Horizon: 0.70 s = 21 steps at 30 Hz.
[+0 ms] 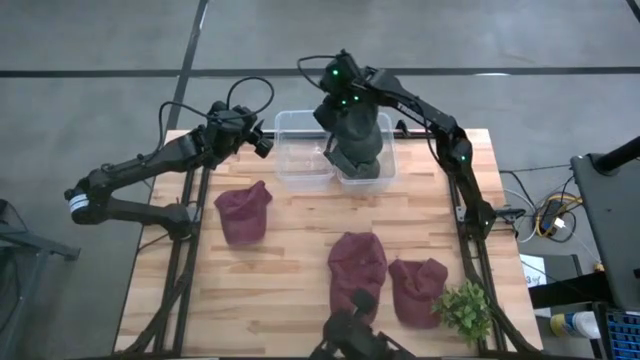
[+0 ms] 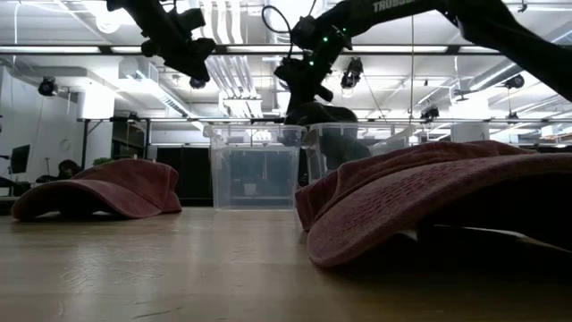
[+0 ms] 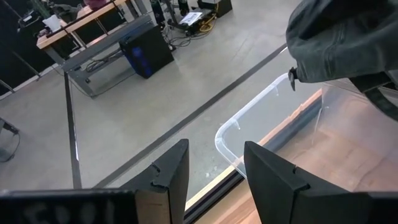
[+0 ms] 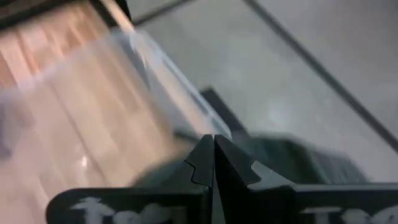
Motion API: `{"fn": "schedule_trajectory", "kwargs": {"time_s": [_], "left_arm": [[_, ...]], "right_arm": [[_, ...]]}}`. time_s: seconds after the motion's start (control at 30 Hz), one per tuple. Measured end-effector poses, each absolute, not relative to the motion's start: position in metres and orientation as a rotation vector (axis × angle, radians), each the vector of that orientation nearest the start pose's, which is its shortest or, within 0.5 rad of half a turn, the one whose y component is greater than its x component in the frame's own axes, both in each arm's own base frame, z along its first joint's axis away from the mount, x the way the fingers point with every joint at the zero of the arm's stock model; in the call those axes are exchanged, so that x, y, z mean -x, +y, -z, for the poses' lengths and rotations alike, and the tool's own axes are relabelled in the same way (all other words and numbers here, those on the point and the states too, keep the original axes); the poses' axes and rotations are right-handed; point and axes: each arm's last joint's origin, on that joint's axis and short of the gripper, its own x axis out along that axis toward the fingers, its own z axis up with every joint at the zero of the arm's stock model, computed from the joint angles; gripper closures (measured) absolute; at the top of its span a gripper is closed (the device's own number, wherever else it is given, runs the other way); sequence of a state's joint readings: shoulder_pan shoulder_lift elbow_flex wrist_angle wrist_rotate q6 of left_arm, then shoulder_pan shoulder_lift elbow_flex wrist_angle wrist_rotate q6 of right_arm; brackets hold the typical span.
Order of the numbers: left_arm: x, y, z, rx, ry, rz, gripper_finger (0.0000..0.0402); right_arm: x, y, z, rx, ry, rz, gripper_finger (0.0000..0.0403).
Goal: Pick & Place hat
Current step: Put the black cap into the right transparent bin
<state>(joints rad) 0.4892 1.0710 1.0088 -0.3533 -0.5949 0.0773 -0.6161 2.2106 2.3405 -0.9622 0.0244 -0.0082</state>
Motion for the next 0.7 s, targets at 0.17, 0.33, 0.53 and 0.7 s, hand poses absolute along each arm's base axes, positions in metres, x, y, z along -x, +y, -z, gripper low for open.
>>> {"fn": "schedule_trajectory", "kwargs": {"time_s": [0.17,0.33,0.53,0.7], "left_arm": [[-0.192,0.12,-0.343,-0.091,0.476,-1.051,0.0255],[-0.192,0.12,-0.343,-0.091,0.474,-1.051,0.0255],[-0.192,0.12,-0.343,-0.089,0.473,-1.051,0.0255],[-0.192,0.12,-0.343,-0.089,0.474,-1.051,0.0255]], "right_arm": [[-0.376,-0.269,-0.343,-0.252,0.899,0.589,0.0394],[-0.361,-0.259,-0.355,-0.255,0.956,0.599,0.0394],[-0.361,-0.256,-0.344,-0.294,1.022,0.599,0.0394],[-0.358,-0.249,-0.339,-0.325,1.1,0.587,0.0394]]}}
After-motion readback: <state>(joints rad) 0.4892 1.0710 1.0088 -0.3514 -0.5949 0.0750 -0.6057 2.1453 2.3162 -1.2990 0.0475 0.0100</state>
